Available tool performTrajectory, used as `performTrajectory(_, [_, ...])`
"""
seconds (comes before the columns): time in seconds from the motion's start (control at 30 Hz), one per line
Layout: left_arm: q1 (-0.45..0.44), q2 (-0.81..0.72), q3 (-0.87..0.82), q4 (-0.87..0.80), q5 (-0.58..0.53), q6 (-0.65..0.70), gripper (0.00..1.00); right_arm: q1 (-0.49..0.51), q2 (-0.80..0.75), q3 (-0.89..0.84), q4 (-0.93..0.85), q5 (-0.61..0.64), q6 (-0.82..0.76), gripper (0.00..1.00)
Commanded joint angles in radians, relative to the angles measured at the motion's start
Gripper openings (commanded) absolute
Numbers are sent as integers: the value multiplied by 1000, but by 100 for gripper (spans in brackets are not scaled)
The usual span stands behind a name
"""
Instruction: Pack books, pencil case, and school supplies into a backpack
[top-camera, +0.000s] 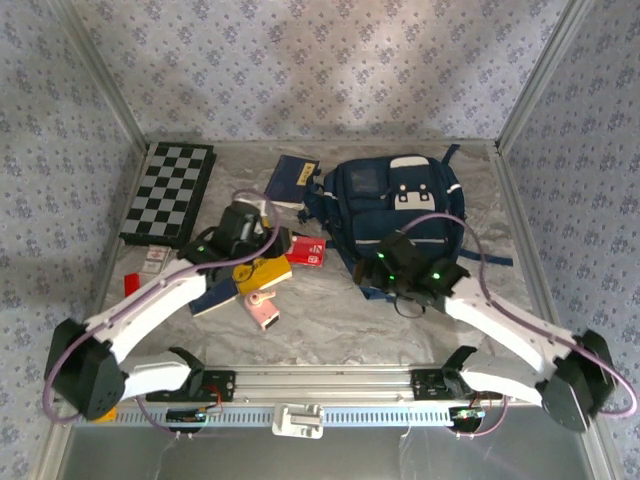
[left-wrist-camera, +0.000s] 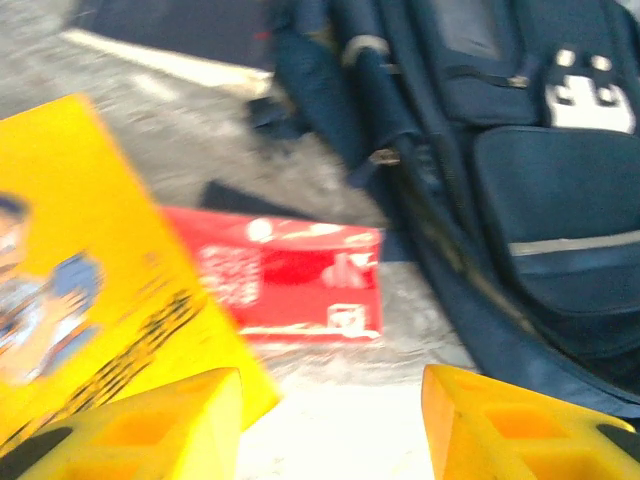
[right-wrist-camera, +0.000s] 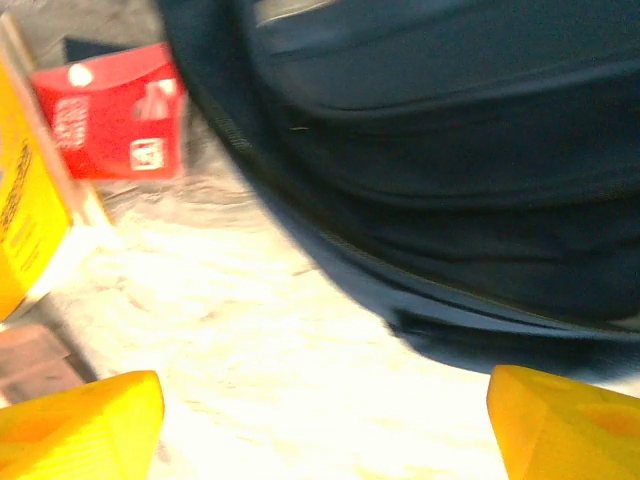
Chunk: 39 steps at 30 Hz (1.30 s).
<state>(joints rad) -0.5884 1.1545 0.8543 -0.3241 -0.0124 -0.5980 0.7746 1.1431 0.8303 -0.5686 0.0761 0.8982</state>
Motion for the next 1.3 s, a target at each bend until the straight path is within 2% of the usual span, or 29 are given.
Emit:
performTrajectory(0.0, [78, -72, -66, -131, 0, -65, 50, 66, 155, 119, 97, -40, -39, 84])
performTrajectory(0.17, [219, -77, -130, -117, 119, -68, 50, 97, 441, 277, 251, -227, -50, 79])
performTrajectory(0.33, [309, 7, -144, -77, 139, -68, 45, 102, 672, 476, 243, -287, -73, 76])
performTrajectory(0.53, [387, 118, -150, 2, 214, -60, 40, 93, 817, 573, 245, -316, -80, 78])
performTrajectory(0.97, [401, 316, -145, 100, 221, -46, 27, 89, 954, 673, 225, -326, -132, 85])
performTrajectory(1.27, [450, 321, -219, 102, 178, -41, 17, 133, 970, 792, 193, -389, -190, 79])
